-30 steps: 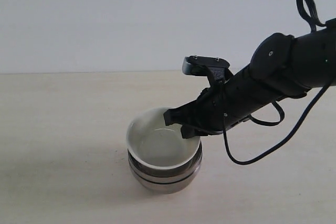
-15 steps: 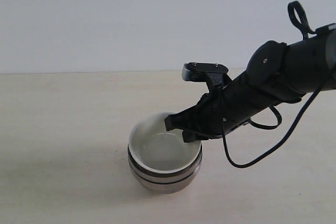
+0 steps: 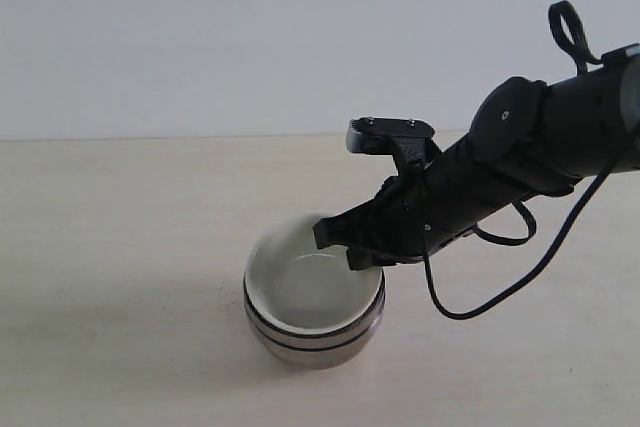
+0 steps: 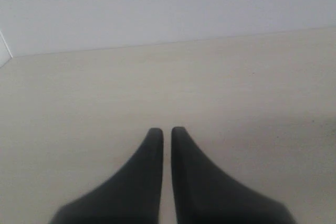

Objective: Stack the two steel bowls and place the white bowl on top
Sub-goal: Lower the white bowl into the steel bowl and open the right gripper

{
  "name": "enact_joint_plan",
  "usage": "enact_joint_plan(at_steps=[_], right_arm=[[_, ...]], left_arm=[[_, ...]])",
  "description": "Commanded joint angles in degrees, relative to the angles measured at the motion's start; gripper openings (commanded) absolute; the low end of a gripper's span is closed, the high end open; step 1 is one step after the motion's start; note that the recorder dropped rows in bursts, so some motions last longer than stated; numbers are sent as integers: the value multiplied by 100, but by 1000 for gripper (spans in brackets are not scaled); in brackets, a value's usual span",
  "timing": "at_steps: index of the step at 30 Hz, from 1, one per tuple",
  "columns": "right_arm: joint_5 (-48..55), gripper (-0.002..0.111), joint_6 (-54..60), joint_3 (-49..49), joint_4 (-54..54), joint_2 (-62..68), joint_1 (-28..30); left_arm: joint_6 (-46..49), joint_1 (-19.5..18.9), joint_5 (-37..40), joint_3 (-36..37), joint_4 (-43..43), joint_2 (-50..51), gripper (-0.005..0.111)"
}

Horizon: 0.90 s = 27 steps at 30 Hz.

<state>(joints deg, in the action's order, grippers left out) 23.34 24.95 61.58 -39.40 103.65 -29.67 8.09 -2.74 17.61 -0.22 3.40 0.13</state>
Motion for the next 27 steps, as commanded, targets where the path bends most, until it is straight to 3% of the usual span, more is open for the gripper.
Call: enact_joint_plan(at_steps=[1,4,27], right_arm=[[-1,28,71,33,-19,-61,-7],[-1,42,71,33,-28,-61,-7],[293,42,39,194,-43,-653,-7]], left_arm=[[-67,-17,-1,22,57,-13,4],[-67,-17,-1,22,57,-13,4],[-67,-17,-1,22,57,-13,4]])
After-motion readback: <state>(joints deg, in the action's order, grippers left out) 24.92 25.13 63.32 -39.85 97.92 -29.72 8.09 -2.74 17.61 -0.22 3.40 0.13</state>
